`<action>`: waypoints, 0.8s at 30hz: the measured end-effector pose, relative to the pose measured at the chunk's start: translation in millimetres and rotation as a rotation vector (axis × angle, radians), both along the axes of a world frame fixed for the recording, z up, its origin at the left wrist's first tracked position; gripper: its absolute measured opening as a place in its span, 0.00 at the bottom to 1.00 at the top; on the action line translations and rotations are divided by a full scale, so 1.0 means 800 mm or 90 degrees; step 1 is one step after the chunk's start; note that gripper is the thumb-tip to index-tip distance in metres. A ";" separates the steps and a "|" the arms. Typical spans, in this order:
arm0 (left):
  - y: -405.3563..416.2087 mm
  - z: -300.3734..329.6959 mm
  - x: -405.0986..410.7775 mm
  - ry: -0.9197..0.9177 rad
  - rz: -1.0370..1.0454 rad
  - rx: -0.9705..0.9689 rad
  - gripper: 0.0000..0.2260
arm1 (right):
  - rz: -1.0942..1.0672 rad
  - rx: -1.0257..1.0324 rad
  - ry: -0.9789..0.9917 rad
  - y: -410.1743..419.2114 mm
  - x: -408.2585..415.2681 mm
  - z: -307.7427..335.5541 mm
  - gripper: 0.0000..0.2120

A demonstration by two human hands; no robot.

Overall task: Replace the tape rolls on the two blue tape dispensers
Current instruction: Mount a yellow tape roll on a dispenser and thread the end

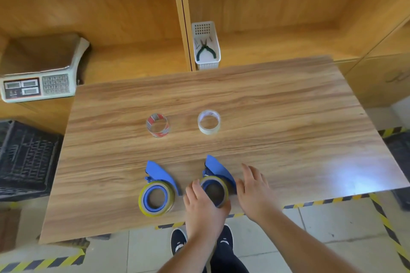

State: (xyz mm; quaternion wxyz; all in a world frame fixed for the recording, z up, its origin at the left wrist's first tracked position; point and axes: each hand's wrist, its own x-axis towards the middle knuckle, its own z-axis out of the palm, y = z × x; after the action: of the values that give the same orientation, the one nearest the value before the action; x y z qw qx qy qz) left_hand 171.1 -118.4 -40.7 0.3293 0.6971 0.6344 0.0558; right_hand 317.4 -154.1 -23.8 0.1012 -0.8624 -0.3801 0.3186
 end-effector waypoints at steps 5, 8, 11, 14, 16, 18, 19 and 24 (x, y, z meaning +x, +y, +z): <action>-0.008 -0.019 0.011 0.027 0.004 0.019 0.45 | 0.024 -0.007 -0.001 -0.003 0.001 -0.007 0.26; -0.009 -0.029 0.017 0.029 0.015 0.018 0.46 | 0.031 -0.014 0.002 -0.003 0.003 -0.010 0.26; -0.009 -0.038 0.019 0.030 0.020 0.019 0.45 | 0.036 -0.010 0.008 -0.003 0.003 -0.013 0.26; -0.009 -0.048 0.019 0.029 0.017 0.024 0.43 | 0.036 0.003 0.017 -0.003 0.003 -0.016 0.26; -0.009 -0.053 0.018 0.035 0.014 0.017 0.43 | 0.035 0.007 0.018 -0.002 0.003 -0.016 0.26; -0.008 -0.053 0.018 0.046 0.011 0.007 0.45 | 0.040 0.010 0.012 -0.001 0.002 -0.015 0.26; -0.007 -0.051 0.018 0.056 0.009 -0.001 0.47 | 0.043 0.013 0.008 0.000 0.001 -0.013 0.26; -0.001 -0.028 0.003 0.081 -0.014 0.045 0.51 | 0.058 0.047 -0.017 0.013 -0.014 -0.005 0.27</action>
State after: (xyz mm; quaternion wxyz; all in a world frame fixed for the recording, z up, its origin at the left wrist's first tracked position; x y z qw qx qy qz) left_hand 173.4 -118.8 -63.5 0.2643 0.7173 0.6440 0.0303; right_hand 306.5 -143.3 -27.8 0.1134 -0.8442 -0.4317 0.2970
